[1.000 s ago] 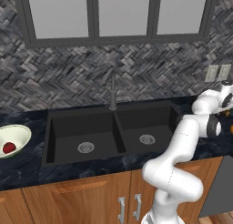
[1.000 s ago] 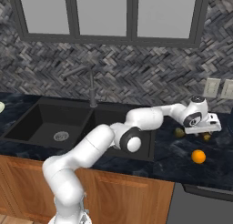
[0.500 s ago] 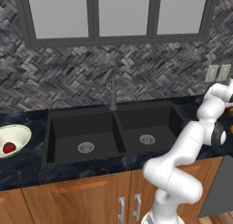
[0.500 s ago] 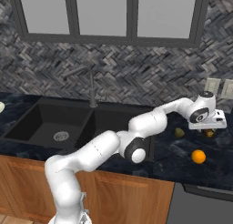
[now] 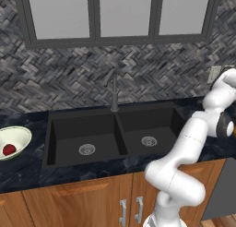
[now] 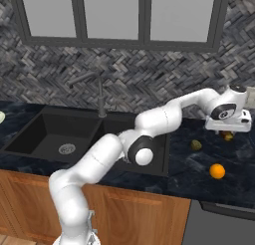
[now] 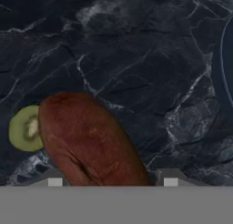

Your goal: There is a mixed pile of frozen fruits and vegetables on the counter. Locate all the frozen vegetables and place the items in a bowl on the counter. Take all the frozen fruits and defrost them in a running sink.

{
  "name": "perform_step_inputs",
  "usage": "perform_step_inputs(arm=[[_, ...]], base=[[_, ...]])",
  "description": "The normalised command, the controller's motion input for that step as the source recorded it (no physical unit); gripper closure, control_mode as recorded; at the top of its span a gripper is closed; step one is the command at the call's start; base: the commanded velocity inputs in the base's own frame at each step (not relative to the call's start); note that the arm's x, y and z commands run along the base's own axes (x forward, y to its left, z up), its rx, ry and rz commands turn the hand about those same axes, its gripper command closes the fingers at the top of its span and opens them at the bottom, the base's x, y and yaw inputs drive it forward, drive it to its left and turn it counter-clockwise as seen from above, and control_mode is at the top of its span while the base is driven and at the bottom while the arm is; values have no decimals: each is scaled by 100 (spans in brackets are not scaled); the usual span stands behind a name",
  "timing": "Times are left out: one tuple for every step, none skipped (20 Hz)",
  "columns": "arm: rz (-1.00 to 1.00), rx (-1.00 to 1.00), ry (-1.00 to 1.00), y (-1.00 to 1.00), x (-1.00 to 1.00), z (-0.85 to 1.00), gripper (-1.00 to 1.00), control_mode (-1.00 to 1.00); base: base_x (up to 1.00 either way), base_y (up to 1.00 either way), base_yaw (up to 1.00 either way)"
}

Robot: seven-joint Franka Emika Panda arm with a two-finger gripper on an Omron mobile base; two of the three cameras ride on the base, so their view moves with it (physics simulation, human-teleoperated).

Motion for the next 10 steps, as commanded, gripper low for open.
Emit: perform_step_inputs(arm=[[5,0,-16,57,-65,26,100,-100],[4,0,-17,60,-64,22,100,-100],[4,0,-17,66,-61,17,100,-100],[4,0,-17,70,-58,15,100,-100],[3,0,-16,74,-55,12,100,-100],[3,0,-15,77,-53,9,100,-100],[2,0,-14,80,-50,2,100,-100],[1,0,-12,87,-47,0,100,-100],[1,0,-12,87,-46,0,100,-100],[1,0,-13,87,-47,0,100,-100]], base=[[0,0,0],[0,0,0],[0,0,0],[0,0,0],[0,0,0],[0,0,0],[0,0,0],[0,0,0],[0,0,0],[0,0,0]])
